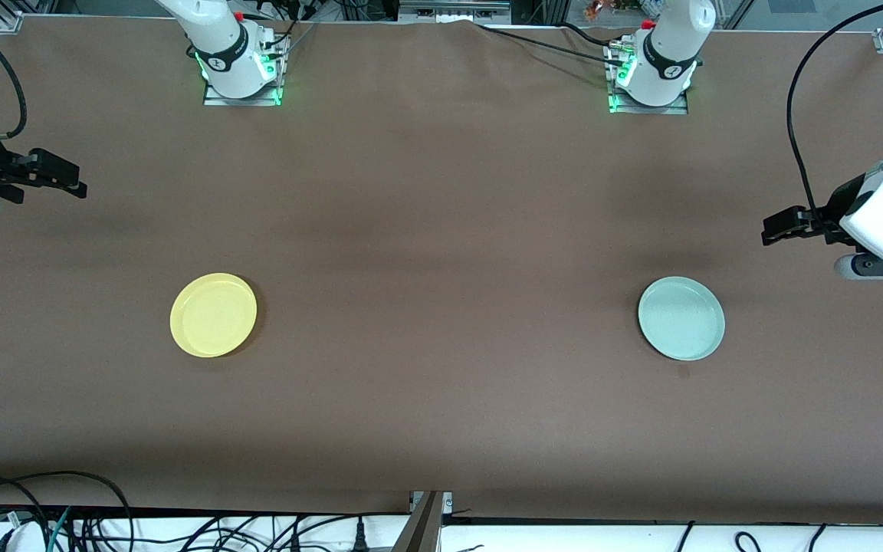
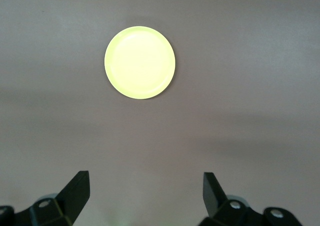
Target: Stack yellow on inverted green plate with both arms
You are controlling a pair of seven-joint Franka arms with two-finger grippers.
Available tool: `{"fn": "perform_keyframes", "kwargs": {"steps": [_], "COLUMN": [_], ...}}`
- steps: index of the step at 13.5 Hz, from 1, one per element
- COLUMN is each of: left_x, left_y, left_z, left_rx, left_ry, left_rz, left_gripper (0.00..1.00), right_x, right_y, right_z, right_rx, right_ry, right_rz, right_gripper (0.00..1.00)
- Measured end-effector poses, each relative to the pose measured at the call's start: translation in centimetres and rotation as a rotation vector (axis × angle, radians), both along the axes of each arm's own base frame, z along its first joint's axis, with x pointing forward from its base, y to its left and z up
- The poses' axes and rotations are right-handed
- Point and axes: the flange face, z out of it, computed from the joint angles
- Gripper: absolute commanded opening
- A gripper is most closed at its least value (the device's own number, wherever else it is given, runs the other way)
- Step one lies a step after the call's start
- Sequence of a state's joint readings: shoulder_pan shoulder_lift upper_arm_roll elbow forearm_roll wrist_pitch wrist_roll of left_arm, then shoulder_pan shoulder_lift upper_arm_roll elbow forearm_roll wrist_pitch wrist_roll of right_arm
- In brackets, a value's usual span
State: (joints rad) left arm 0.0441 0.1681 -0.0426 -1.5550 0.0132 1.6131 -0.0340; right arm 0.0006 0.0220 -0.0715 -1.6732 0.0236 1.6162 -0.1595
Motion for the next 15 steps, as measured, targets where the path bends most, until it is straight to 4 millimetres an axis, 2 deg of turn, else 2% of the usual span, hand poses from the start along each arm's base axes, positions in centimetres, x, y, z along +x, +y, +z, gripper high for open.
{"fn": "perform_keyframes", "kwargs": {"steps": [9, 15], "left_x": [0.0, 1.0], "left_y": [0.0, 2.5], "left_z": [-0.4, -2.9], "left_rx": [0.0, -0.004], "left_ry": [0.008, -0.003], "left_rz": [0.001, 0.008], "left_gripper": [1.0, 1.0], "right_x": [0.0, 0.0], "right_y": [0.0, 0.0], "right_z": [0.0, 0.0], "right_rx": [0.0, 0.0], "right_ry": [0.0, 0.0], "right_rz": [0.0, 0.0], "right_gripper": [1.0, 1.0]}}
